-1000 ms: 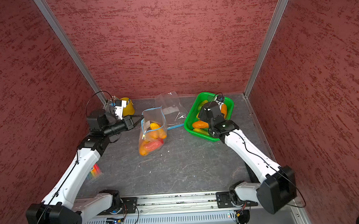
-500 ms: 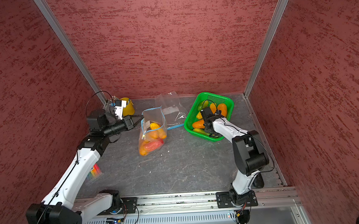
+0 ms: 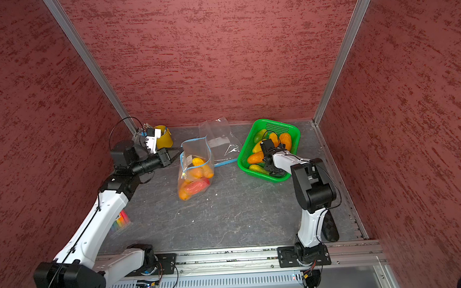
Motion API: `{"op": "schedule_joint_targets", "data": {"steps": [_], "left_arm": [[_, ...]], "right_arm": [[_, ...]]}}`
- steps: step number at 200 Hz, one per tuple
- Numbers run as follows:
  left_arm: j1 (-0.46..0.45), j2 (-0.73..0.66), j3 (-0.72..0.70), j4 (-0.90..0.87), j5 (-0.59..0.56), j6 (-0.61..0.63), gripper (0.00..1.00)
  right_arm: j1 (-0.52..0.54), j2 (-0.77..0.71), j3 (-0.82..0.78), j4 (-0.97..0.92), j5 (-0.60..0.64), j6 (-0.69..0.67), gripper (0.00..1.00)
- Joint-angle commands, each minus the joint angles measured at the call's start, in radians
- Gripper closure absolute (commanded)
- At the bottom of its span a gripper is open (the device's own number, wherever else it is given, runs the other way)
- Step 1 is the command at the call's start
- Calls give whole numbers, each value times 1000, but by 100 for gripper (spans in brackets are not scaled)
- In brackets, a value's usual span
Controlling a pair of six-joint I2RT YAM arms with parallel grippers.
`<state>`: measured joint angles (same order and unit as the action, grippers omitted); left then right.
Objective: Place the mango in a zip-top bag and seal the zipper
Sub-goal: Pick up the mango from the basket, then place the mango in the zipper food storage bag.
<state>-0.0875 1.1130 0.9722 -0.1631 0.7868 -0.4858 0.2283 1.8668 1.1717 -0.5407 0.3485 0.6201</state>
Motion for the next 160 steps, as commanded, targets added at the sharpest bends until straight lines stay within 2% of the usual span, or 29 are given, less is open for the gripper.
{"op": "schedule_joint_targets", "data": {"steps": [1,23,58,74,92,106,129,160], "left_arm": [[11,-5,26,28,12,-2,100],[12,-4,26,30,14,-5,100],[5,17,18,72,39,-38,100],[-20,35,29,89,39,-54,100],[-64,46,57,77,14,-50,100],[-101,46,78,71,-14,-45,100],[-145,44,112,51,-59,-35,100],[-178,42,139,33,-83,-34,100]], "right_arm": [[-3,-81,23,53,-22,-19,62],[-2,-210,5,90,-62,-40,69],[24,-489,-85,284,-246,-64,76],[84,-610,-156,490,-395,-57,77],[220,-683,-201,715,-491,-92,76],[325,-679,-212,854,-533,-135,73],[429,-592,-198,1037,-608,-147,73],[497,-439,-119,1085,-648,-231,70]]}}
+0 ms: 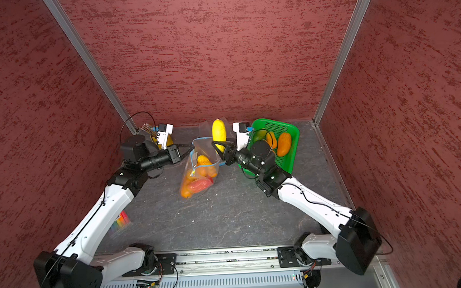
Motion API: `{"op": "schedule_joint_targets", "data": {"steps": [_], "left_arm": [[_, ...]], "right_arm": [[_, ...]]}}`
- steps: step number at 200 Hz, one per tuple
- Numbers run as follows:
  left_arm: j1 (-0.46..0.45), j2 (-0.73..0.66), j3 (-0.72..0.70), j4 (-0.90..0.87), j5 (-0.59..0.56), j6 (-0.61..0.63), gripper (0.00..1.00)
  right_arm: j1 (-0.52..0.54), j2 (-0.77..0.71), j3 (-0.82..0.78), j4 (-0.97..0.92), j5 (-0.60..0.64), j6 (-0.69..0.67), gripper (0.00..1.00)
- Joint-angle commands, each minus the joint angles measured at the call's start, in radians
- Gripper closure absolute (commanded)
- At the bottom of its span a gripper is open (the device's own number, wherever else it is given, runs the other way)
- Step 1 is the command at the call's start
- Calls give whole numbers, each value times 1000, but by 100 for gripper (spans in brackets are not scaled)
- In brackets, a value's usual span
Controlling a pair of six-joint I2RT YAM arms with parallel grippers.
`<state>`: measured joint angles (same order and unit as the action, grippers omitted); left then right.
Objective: Place the mango in a zip-top bag and seal the zipper
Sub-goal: Place the mango in the zipper food storage bag, then zip the zipper on the zipper food storage bag.
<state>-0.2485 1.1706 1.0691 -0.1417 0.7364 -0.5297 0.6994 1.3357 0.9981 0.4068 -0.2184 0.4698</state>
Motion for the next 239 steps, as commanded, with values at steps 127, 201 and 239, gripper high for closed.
{"op": "schedule_joint_targets", "data": {"steps": [127,201,239], "left_arm": [[-61,15,50,-45,-49,44,100],[-144,113,140,-83,-25,91,100],[-171,159,181,-100,-19,107,100]], "right_arm": [[24,-142,-104,-118,-53,-530,7],[28,-30,14,-390,-68,-746,22],[27,-48,-35,-364,-51,-770,23]]}}
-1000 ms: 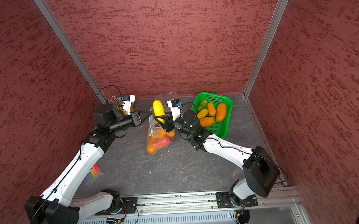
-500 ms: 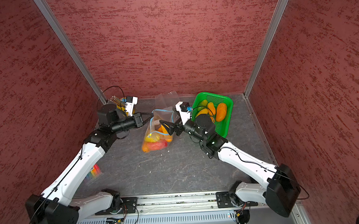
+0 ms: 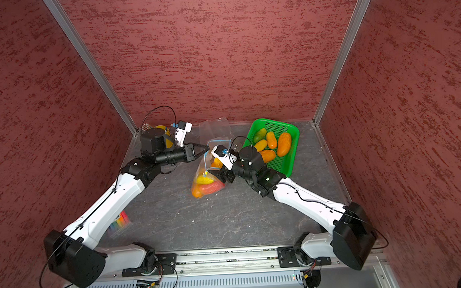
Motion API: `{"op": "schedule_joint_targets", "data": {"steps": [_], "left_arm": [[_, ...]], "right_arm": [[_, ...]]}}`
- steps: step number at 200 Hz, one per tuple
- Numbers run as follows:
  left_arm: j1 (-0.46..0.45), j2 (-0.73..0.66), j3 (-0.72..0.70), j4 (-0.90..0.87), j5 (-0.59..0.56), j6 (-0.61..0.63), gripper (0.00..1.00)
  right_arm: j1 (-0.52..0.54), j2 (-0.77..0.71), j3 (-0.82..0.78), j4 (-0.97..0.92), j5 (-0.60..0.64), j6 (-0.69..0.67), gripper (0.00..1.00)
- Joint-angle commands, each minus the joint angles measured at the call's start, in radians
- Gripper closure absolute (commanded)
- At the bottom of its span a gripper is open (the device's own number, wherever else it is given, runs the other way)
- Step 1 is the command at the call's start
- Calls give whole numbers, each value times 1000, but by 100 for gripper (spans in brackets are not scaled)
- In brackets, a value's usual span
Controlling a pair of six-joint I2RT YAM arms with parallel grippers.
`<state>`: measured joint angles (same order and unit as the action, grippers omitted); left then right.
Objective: Place the mango in a zip-top bag and seal the zipper
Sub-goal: Zip the zipper on the zipper food storage bag.
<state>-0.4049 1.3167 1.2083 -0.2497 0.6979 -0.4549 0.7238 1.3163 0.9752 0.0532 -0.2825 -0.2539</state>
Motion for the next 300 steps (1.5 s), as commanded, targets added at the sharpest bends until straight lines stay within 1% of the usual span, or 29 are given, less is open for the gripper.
{"op": "schedule_joint_targets", "data": {"steps": [1,12,18,28,52,63,79,89,94,103,125,138,150,172,181,197,224,238,258,270,287,300], "left_arm": [[-15,15,43,7,20,33,100],[-18,27,49,7,25,34,100],[-20,34,55,9,27,34,100],[-25,46,63,6,33,35,99],[-38,61,79,8,41,36,94],[-37,59,75,25,47,26,86],[-31,49,70,39,42,19,79],[-24,42,68,41,40,16,70],[-17,36,67,44,40,14,68],[-3,24,60,59,45,1,66],[55,-30,14,124,67,-40,57],[81,-81,-20,139,52,-30,53],[82,-132,-48,114,10,32,49],[45,-214,-96,47,-111,160,44],[34,-237,-119,42,-136,185,44],[18,-269,-167,70,-141,204,44],[-22,-290,-221,118,-131,256,44],[-34,-289,-238,128,-93,287,45],[-41,-297,-284,191,-28,315,46],[-41,-301,-305,216,1,336,50],[-41,-298,-322,231,10,359,55],[-41,-286,-319,233,12,378,61]], "right_arm": [[3,-29,-13,-11,14,-46,23],[2,-26,-15,-20,17,-56,26],[3,-20,-12,-29,20,-61,29],[2,-5,-5,-44,35,-67,39],[2,12,2,-48,44,-69,65],[2,4,-8,-25,37,-59,72],[1,-12,-25,11,16,-43,82],[1,-20,-35,34,10,-31,86],[0,-20,-38,41,7,-25,88],[0,-19,-37,48,7,-11,100],[-3,-18,-29,49,23,22,100],[-9,-29,-35,70,21,47,100],[-11,-46,-29,78,8,69,100],[-12,-86,-5,88,-24,113,100],[-13,-99,-3,102,-37,130,100],[-13,-108,7,103,-69,139,100],[-14,-94,10,100,-34,152,100],[-20,-83,14,100,-25,158,100],[-26,-78,13,116,-33,167,100],[-30,-80,8,128,-43,173,100],[-36,-78,5,131,-61,174,100],[-41,-78,2,134,-79,176,100]]}}
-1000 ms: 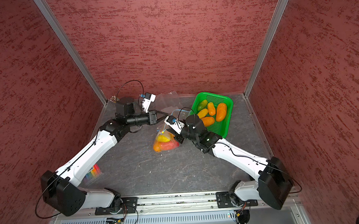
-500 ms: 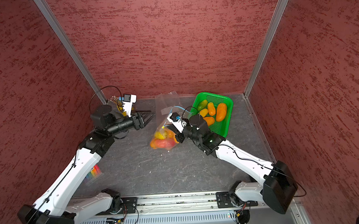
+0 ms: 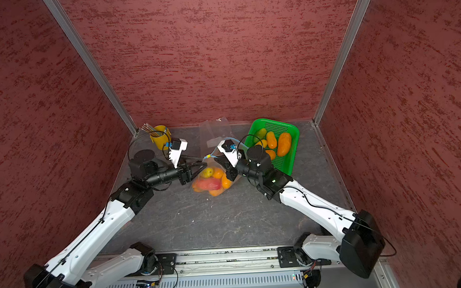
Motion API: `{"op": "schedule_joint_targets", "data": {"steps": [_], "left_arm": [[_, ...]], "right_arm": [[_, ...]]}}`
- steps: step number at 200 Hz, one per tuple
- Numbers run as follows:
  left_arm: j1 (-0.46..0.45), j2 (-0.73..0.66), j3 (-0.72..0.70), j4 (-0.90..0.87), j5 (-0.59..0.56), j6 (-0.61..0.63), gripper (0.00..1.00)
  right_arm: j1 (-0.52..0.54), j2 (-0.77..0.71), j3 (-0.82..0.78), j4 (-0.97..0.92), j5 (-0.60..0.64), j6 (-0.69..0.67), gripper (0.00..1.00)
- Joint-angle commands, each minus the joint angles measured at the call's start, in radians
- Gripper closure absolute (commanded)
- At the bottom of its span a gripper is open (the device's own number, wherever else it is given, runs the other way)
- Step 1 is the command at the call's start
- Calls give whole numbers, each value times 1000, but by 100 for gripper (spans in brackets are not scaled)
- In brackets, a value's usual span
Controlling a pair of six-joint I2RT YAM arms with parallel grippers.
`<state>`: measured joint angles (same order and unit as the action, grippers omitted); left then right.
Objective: Place the mango in a zip-top bag and seal the zipper
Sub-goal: Zip the zipper on the zipper food storage bag.
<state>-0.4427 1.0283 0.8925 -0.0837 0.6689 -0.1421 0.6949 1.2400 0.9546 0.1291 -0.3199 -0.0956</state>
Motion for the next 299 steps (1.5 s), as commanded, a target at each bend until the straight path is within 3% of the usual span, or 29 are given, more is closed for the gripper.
{"op": "schedule_joint_targets", "data": {"steps": [1,55,98,105,118,154,202,232,267,299], "left_arm": [[-4,5,-2,66,42,67,61],[-16,110,63,64,38,101,72],[-21,125,67,77,-6,112,90],[-21,120,63,84,-21,110,91],[-21,109,60,84,-47,110,100],[-19,101,62,114,-61,114,100],[-16,132,127,67,-9,156,100],[-1,152,155,41,46,168,100],[15,186,187,20,105,205,100],[37,208,201,17,144,222,100]], "right_arm": [[-12,-2,23,58,-43,18,100],[-24,4,18,66,-89,28,100],[-32,-7,27,41,-69,22,100],[-33,-17,29,32,-62,17,96],[-34,-39,53,7,-75,-7,80],[-33,-46,152,-61,-152,-75,55],[-44,104,381,-350,-211,-323,43],[-129,277,620,-680,-455,-467,36],[-153,391,776,-852,-486,-567,39],[-172,406,779,-840,-535,-577,53]]}}
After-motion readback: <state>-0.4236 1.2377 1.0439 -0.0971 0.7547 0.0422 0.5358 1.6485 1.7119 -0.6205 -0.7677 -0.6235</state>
